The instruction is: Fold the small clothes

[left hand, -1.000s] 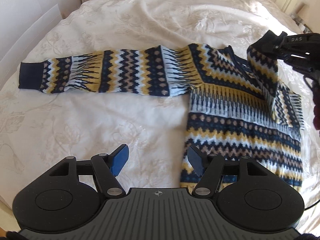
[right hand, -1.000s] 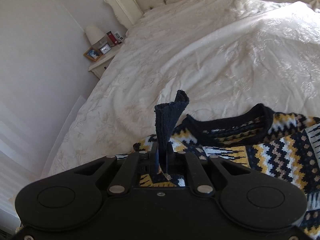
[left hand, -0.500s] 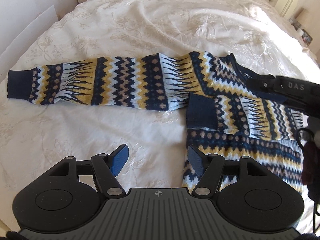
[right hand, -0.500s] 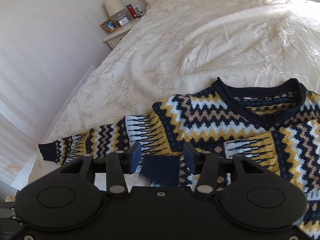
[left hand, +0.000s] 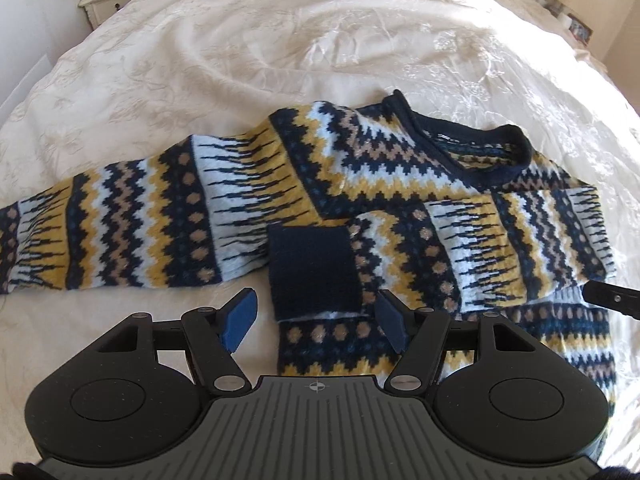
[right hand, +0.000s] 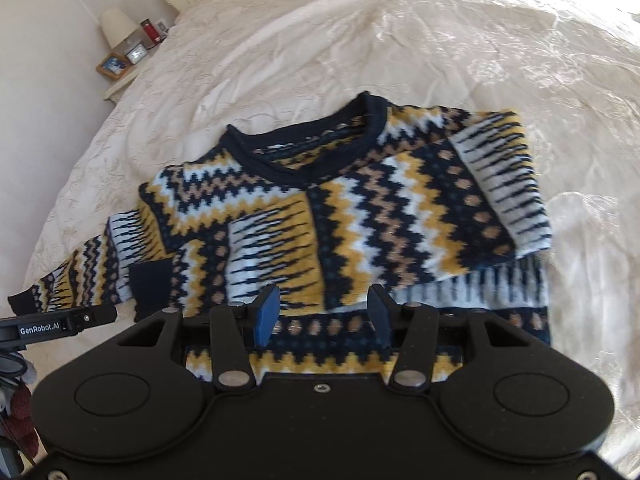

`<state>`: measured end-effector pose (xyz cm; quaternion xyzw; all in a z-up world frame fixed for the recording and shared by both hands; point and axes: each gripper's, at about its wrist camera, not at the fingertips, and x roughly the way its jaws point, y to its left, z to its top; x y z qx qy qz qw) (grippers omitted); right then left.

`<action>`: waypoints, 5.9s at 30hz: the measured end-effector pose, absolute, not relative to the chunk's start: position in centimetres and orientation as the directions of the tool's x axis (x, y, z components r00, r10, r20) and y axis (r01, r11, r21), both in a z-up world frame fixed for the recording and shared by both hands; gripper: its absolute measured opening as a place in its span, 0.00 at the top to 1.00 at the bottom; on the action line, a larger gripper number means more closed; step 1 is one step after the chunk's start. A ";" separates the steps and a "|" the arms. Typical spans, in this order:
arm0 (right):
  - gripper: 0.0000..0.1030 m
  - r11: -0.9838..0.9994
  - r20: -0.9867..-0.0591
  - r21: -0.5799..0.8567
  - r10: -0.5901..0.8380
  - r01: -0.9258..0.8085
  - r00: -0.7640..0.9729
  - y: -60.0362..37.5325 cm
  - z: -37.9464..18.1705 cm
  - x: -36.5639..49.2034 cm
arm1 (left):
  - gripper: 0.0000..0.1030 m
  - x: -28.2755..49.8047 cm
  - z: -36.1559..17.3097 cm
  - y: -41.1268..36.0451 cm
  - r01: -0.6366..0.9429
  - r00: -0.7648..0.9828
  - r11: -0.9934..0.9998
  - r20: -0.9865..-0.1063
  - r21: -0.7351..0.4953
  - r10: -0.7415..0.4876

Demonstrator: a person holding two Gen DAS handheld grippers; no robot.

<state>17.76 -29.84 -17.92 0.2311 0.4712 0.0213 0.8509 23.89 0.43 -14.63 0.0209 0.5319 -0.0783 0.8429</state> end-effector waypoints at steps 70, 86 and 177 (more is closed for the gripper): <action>0.01 0.874 -0.738 0.483 0.379 0.045 0.558 -20.3 -12.4 15.7 | 0.02 21.6 -14.4 29.1 -0.332 0.600 0.937 -0.791 -0.111 0.119; 0.01 0.887 -0.771 0.459 0.375 0.040 0.515 -15.7 -12.0 16.7 | 0.02 23.7 -18.0 34.4 -0.334 0.587 0.939 -0.799 -0.089 0.133; 0.18 0.879 -0.772 0.452 0.300 0.152 0.560 -37.0 -17.4 20.1 | 0.69 25.4 -15.9 1.1 0.044 0.514 0.995 -0.851 -0.094 -0.103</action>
